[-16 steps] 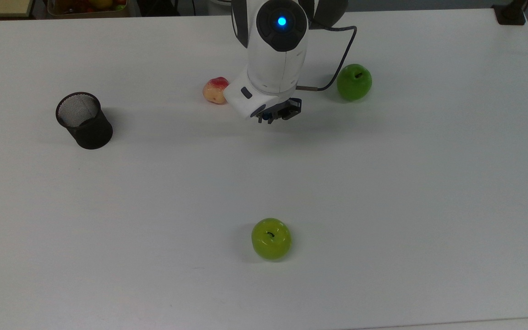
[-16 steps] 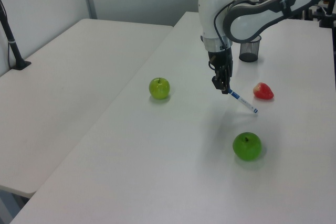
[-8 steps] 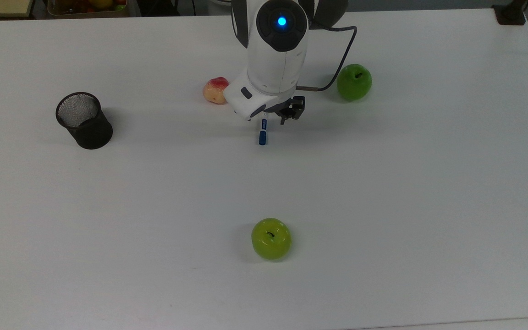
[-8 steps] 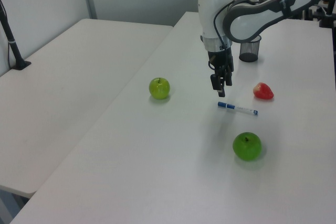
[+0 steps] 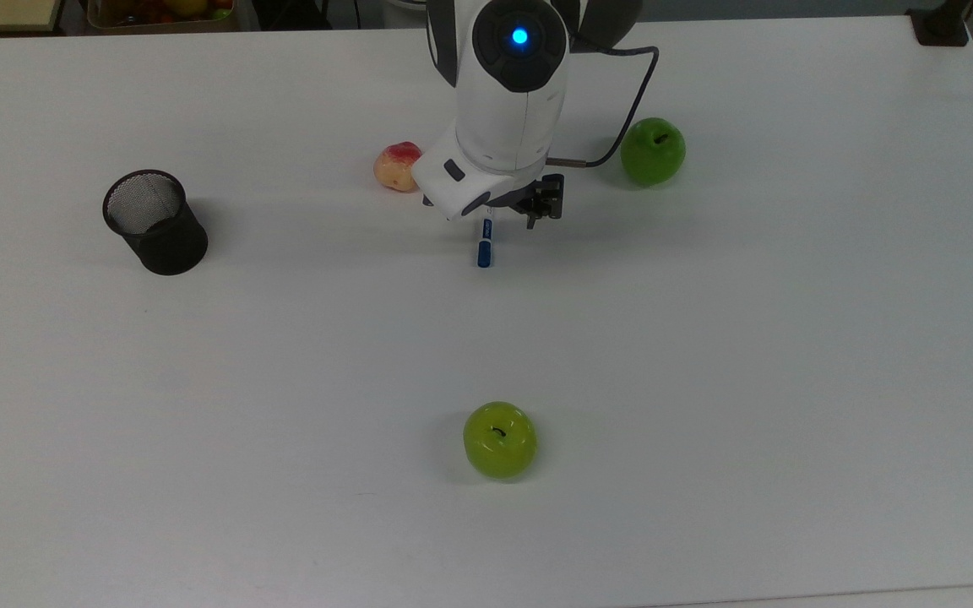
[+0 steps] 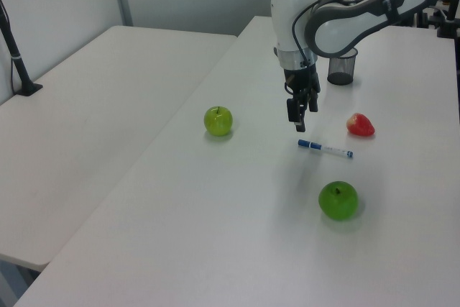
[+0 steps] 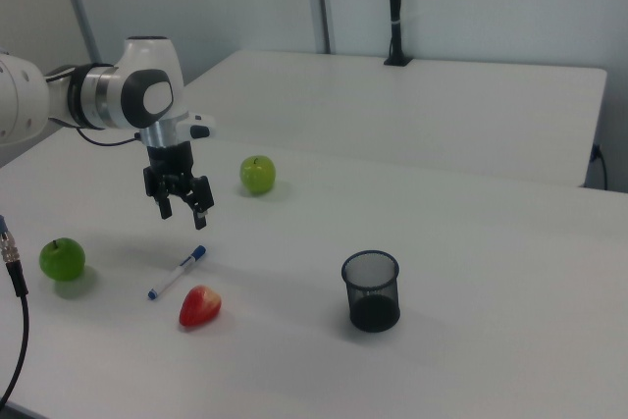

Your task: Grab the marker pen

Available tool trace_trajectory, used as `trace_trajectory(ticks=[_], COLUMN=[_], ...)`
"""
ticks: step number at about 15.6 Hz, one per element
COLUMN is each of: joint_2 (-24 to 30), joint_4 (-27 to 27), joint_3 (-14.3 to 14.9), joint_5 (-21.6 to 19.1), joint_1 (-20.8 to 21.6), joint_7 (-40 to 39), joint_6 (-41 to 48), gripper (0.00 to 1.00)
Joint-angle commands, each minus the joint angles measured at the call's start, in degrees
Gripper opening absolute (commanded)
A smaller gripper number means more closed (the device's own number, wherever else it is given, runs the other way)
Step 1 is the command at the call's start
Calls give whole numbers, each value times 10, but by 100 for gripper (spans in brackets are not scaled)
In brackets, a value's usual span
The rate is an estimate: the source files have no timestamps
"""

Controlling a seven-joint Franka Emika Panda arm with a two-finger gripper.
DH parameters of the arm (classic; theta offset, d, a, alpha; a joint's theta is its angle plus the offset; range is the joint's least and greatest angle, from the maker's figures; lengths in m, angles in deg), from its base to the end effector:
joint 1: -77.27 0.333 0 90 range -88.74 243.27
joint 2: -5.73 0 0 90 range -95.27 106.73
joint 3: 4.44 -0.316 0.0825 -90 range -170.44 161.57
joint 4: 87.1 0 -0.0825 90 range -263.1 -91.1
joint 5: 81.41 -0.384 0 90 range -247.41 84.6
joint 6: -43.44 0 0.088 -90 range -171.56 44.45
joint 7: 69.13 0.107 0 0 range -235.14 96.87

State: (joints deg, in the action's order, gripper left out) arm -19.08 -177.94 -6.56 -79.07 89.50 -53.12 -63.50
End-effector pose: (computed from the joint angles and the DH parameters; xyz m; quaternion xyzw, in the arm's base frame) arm 0.6410 0.1578 0.3744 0.9970 -0.0081 -0.0702 0.0306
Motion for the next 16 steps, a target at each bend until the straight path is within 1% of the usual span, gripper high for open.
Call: trace_trajectory(ticks=[1, 4, 8, 11, 13, 16], joint_2=[35, 87, 164, 210, 227, 230], joint_4=[3, 0, -3, -4, -4, -2], joint_3=[0, -1, -1, -1, 5, 7], joint_5=[19, 19, 17, 16, 16, 16], joint_1=[-7, -37, -78, -108, -111, -114], joint_7=[-22, -76, -129, -144, -144, -144], joint_6=[6, 16, 71, 117, 143, 157], gripper=[100, 100, 100, 100, 100, 100])
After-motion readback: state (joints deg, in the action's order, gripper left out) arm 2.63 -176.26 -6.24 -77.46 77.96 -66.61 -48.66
